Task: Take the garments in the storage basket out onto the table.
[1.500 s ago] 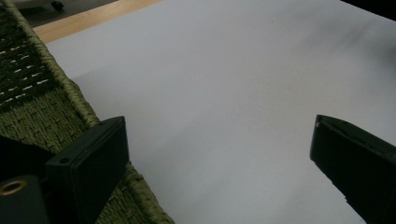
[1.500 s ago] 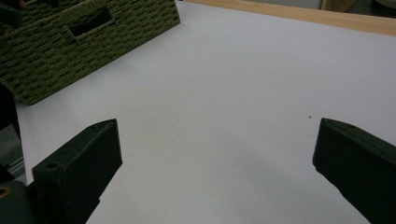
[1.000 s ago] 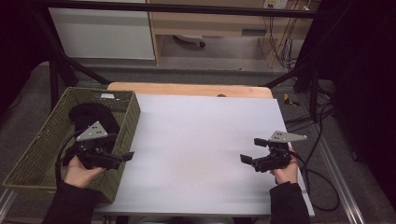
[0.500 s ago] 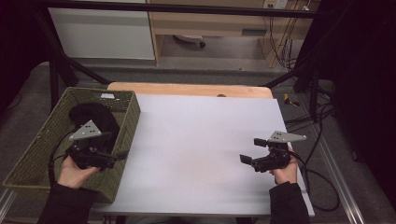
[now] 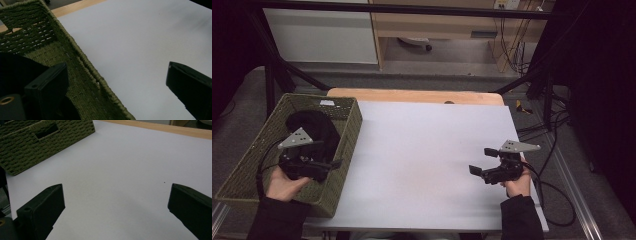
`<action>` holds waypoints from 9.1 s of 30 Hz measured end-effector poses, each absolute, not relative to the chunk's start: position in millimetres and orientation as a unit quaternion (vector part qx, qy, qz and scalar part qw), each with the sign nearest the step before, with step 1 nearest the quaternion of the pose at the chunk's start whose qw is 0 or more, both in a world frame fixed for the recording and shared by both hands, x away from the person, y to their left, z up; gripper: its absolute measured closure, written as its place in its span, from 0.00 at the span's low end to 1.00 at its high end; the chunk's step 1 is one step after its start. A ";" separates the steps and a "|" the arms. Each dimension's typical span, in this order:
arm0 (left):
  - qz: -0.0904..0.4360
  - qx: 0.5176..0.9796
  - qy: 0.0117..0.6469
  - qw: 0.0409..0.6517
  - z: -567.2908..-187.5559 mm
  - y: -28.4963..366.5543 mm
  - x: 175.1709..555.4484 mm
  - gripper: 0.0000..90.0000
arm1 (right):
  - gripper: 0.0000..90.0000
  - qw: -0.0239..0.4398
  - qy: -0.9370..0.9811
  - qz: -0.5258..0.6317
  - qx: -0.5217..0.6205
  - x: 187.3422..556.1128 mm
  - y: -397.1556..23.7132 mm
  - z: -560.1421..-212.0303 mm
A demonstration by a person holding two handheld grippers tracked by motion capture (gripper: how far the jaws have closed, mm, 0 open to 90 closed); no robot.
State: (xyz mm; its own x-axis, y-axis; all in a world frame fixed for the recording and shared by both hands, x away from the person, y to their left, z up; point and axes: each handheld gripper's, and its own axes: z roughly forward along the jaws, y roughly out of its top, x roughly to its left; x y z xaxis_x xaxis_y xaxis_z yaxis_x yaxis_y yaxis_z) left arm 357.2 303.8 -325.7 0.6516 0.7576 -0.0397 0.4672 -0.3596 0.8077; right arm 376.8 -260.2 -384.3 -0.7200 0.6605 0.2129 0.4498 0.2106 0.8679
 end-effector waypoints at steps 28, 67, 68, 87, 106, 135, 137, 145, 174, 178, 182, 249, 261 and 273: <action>0.197 0.788 0.423 0.402 -318.8 334.2 359.3 0.05 | 0.02 0.103 0.775 0.510 0.360 377.9 -257.5 -386.3; 0.239 0.778 0.473 0.337 -285.0 362.8 417.8 0.05 | 0.01 0.102 0.778 0.505 0.360 378.4 -256.3 -387.3; 0.241 0.777 0.475 0.335 -285.9 363.6 419.7 0.05 | 0.01 0.102 0.777 0.505 0.361 378.4 -256.0 -387.5; 0.240 0.771 0.507 0.303 -316.0 370.3 454.0 0.05 | 0.01 0.102 0.779 0.502 0.362 378.6 -255.5 -388.2; 0.225 0.770 0.535 0.265 -352.8 372.6 481.7 0.05 | 0.01 0.103 0.782 0.497 0.361 379.1 -255.2 -389.6; 0.190 0.787 0.561 0.170 -401.8 367.7 500.8 0.06 | 0.01 0.103 0.783 0.495 0.363 379.0 -254.6 -389.9; 0.186 0.791 0.560 0.161 -404.1 367.7 501.2 0.07 | 0.01 0.103 0.783 0.495 0.363 379.0 -254.6 -389.9; 0.179 0.792 0.564 0.149 -409.7 370.0 503.0 0.18 | 0.01 0.104 0.783 0.495 0.363 379.1 -254.9 -389.8; 0.169 0.796 0.568 0.125 -404.3 367.6 501.5 0.79 | 0.01 0.103 0.782 0.496 0.363 378.8 -254.9 -389.7; 0.165 0.792 0.575 0.124 -402.0 368.4 501.2 0.80 | 0.01 0.104 0.782 0.496 0.363 378.8 -254.9 -389.8; 0.160 0.785 0.584 0.129 -398.2 371.1 499.8 0.80 | 0.01 0.103 0.781 0.496 0.364 378.5 -255.3 -389.3; 0.192 0.755 0.570 0.259 -334.0 380.3 453.1 0.81 | 0.01 0.103 0.783 0.495 0.363 378.9 -254.8 -389.7; 0.197 0.758 0.557 0.276 -317.1 380.1 443.2 0.81 | 0.02 0.101 0.783 0.494 0.364 378.8 -254.3 -389.9; 0.197 0.762 0.545 0.289 -303.5 378.6 436.5 0.81 | 0.02 0.101 0.783 0.494 0.364 379.1 -253.7 -390.5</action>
